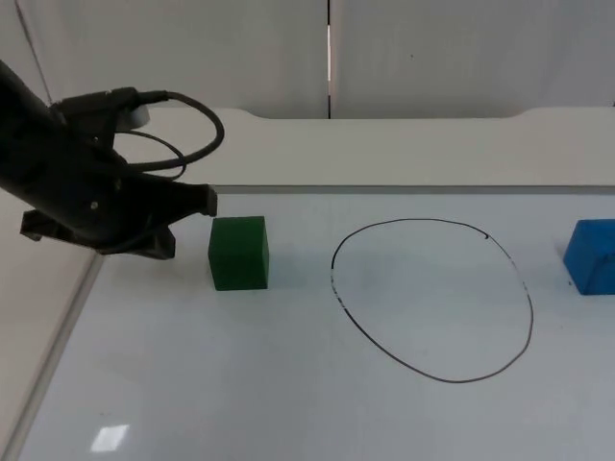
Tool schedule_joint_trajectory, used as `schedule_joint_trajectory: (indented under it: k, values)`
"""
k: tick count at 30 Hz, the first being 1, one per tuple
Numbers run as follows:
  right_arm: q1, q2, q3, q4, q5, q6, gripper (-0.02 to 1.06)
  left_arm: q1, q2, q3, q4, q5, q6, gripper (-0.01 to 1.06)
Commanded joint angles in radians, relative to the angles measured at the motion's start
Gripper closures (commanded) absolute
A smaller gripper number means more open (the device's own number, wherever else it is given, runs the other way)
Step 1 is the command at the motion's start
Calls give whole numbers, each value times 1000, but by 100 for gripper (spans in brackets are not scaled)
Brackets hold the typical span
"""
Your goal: Push the two cubes into the marked area.
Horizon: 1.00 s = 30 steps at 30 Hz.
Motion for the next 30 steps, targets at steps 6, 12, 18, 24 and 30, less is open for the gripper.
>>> schedule_joint_trajectory:
  k: [6,12,18,24,30]
  values:
    - [-6,-3,2,-4,-5,3,21,-5,59,-25,-18,7,3,105]
    - [-6,-3,2,-4,-5,3,21,-5,65,-28,-48,-7,9,105]
    - [-6,-3,2,-4,-5,3,21,-15,69,-29,-43,-49,21,105]
    - [-6,-3,2,-4,-5,3,21,-73,69,-43,-43,-77,61,105]
    - [-6,-3,2,-4,-5,3,21,-95,69,-48,-48,-112,61,105]
